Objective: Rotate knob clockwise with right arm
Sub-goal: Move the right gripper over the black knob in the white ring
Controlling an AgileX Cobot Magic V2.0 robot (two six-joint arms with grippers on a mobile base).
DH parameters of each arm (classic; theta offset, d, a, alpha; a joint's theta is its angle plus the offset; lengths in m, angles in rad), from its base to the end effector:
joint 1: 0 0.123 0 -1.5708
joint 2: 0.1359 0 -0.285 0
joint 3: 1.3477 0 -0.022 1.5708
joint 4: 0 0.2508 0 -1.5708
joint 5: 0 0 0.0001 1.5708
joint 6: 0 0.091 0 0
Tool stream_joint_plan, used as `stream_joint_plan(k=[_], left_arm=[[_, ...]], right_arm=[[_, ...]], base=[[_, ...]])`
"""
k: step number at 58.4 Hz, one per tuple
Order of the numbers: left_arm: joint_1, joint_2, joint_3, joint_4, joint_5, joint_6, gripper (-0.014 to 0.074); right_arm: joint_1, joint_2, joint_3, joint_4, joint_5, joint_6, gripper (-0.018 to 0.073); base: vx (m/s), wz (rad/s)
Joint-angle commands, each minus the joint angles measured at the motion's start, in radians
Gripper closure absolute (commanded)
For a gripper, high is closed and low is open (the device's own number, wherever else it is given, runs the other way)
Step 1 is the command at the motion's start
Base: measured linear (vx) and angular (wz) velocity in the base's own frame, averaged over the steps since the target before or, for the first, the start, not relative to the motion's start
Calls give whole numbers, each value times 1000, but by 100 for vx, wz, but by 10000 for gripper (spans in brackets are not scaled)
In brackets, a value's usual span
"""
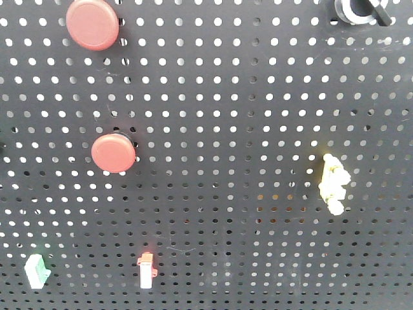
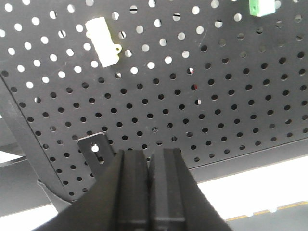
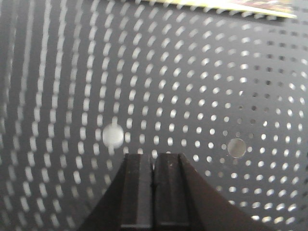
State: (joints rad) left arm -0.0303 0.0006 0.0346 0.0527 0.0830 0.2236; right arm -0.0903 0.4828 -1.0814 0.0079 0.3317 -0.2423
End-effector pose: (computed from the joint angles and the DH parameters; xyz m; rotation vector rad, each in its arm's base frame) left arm 0.0579 -0.0014 0.1939 0.2416 1.5868 0.1943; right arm 0.0333 -0.0028 0.4956 -0.0904 1.2181 -0.2823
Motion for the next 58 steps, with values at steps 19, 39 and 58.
stream_joint_plan(k=[19, 39, 58], left_arm=[[-1, 14, 16, -5, -83, -3, 603], [-1, 14, 16, -5, -83, -3, 603], [-1, 14, 16, -5, -83, -3, 603]], right_arm=[[69, 187, -148, 1013, 131, -1217, 566], [68, 396, -255, 1143, 228, -1387, 566], [87, 424, -307, 1107, 349, -1369, 566]], base=[[0, 0], [0, 0], [0, 0]])
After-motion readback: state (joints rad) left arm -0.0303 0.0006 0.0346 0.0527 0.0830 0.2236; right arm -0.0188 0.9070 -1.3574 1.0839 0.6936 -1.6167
